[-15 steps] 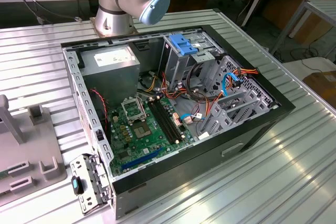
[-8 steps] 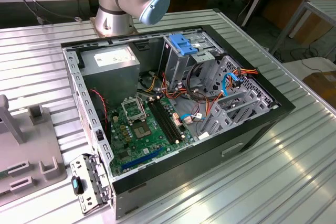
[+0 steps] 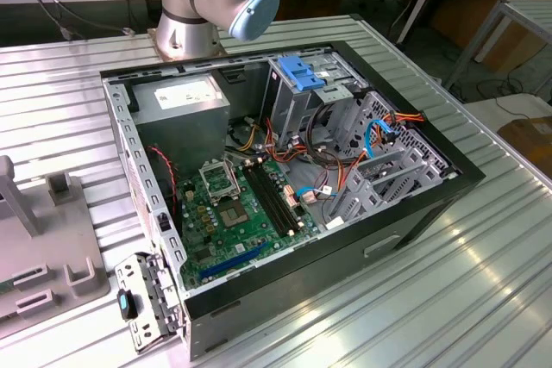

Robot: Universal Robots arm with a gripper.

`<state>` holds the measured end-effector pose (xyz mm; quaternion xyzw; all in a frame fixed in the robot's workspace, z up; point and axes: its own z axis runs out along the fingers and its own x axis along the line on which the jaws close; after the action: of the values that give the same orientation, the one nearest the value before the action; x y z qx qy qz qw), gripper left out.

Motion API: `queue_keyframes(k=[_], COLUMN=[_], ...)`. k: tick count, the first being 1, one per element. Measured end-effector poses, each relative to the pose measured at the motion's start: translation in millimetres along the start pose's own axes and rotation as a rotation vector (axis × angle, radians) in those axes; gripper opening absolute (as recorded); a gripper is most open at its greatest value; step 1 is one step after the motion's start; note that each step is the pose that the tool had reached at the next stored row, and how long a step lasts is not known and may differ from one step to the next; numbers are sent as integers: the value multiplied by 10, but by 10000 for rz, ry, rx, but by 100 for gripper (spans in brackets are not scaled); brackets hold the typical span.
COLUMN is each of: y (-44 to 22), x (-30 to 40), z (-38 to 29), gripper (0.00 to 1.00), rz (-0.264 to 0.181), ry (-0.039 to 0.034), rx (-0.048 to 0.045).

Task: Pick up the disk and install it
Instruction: 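Pick up the disk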

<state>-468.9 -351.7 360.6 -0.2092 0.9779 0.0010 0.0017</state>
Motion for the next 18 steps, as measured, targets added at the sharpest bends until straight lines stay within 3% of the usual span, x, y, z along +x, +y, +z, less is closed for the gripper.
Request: queue_keyframes(k=[4, 18], y=[0, 0], x=[0, 0], z=[0, 0], gripper=[11, 11], rz=[-129, -1199], ry=[0, 1], rx=[0, -4])
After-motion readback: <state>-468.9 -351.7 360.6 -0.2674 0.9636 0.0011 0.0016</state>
